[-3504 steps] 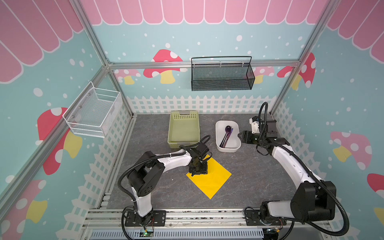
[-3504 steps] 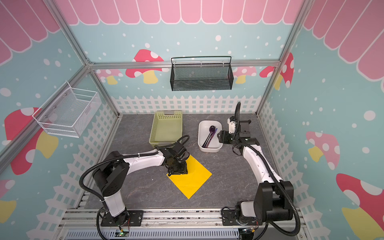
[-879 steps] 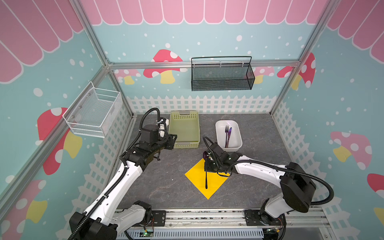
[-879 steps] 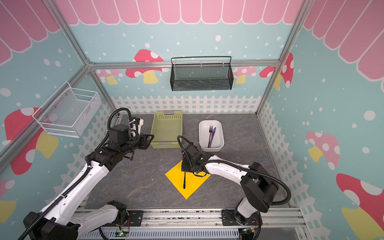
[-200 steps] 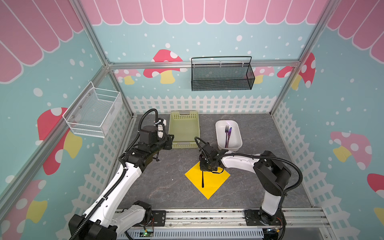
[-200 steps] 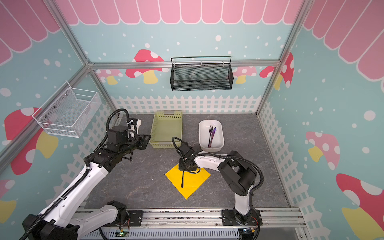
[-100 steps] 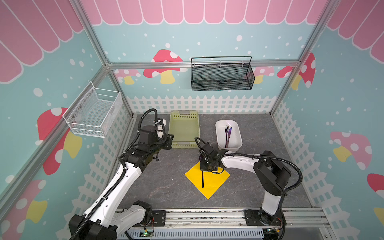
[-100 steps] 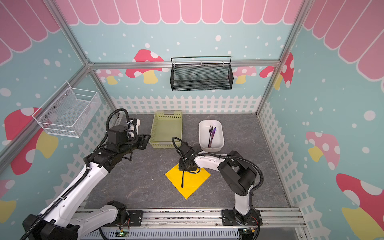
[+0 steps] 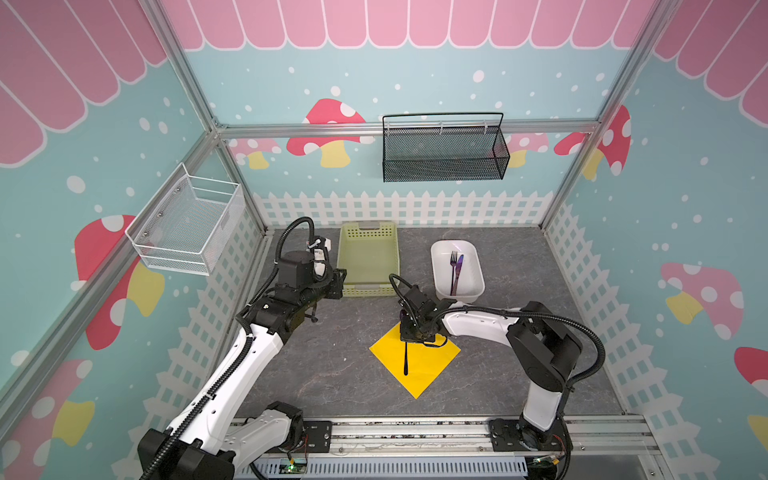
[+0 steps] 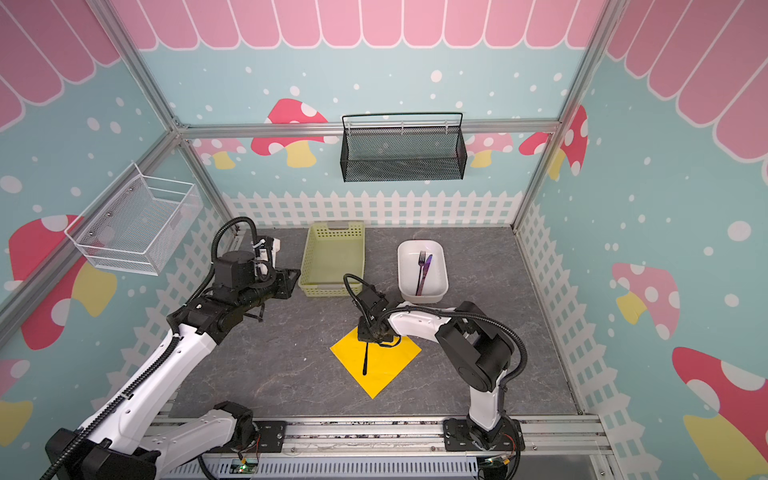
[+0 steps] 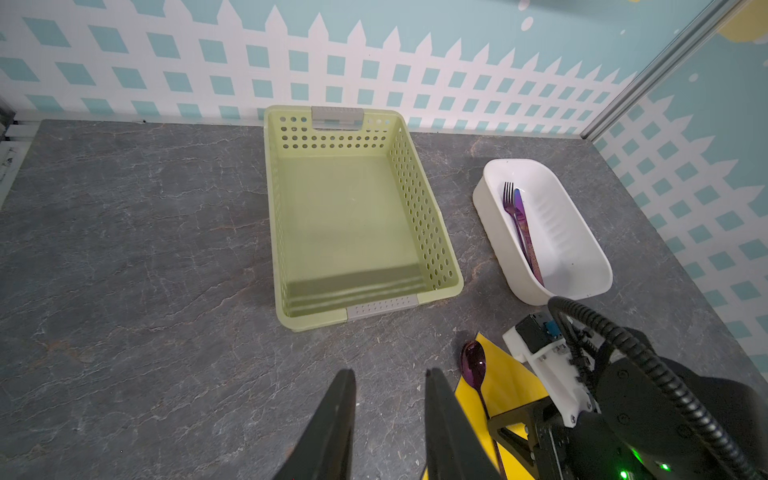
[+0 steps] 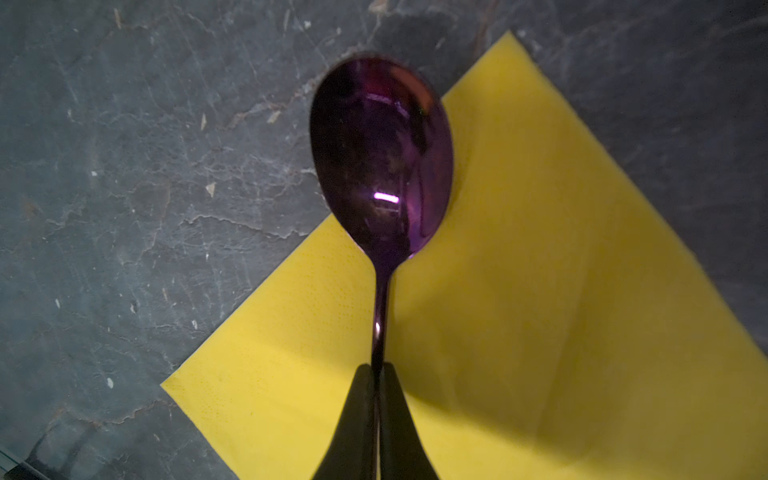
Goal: Place the utensils on the paper napkin and roll it up
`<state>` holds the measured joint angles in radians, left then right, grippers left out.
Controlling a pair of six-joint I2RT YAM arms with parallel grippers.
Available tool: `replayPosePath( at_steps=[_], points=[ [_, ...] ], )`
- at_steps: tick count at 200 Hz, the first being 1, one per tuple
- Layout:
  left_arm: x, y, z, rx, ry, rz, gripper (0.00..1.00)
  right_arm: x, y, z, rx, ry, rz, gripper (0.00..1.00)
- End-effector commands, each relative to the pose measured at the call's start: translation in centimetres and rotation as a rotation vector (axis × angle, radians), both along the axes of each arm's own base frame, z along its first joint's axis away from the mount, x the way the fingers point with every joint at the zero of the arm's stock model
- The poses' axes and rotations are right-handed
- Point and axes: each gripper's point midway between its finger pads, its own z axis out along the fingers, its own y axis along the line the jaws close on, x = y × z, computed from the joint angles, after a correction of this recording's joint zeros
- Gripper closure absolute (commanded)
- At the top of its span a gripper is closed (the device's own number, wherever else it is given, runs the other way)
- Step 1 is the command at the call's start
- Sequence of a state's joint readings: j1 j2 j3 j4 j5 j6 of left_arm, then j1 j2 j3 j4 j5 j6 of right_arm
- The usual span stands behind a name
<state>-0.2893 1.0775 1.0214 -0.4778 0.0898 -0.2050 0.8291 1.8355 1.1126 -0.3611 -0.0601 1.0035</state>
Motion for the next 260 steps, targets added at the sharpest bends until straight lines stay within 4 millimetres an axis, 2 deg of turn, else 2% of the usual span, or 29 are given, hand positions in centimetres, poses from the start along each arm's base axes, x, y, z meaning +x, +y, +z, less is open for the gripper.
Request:
replayPosePath(
  at_steps=[1, 61, 92, 133, 175, 227, 260],
  points=[
    [0.1, 0.2, -0.3, 0.002, 0.011, 0.000, 0.69, 0.1, -0.7, -0.6, -0.043, 0.015, -0.021, 0.92],
    [0.2, 0.2, -0.3, -0.006, 0.013, 0.000, 0.69, 0.0, -0.8, -0.8, -0.047, 0.018, -0.017, 0.94],
    [0.2, 0.2, -0.4, -0.008, 0.017, 0.000, 0.69, 0.2, -0.8, -0.1, -0.048, 0.006, -0.020, 0.90],
    [0.4, 0.2, -0.5, -0.017, 0.020, -0.002, 0.69, 1.5, -1.0, 3.3, -0.034, -0.063, -0.016, 0.90],
    [0.6, 0.3, -0.7, -0.019, 0.029, 0.003, 0.70, 3.5, -2.3, 8.1, -0.015, -0.154, -0.025, 0.90],
    [0.8, 0.5, -1.3, -0.006, 0.040, 0.015, 0.70, 7.6, -5.8, 13.3, -0.010, -0.256, -0.035, 0.91],
    [1.0, 0.8, -1.5, 0.007, 0.042, 0.026, 0.70, 9.8, -8.3, 14.5, -0.019, -0.277, -0.035, 0.91]
  ],
)
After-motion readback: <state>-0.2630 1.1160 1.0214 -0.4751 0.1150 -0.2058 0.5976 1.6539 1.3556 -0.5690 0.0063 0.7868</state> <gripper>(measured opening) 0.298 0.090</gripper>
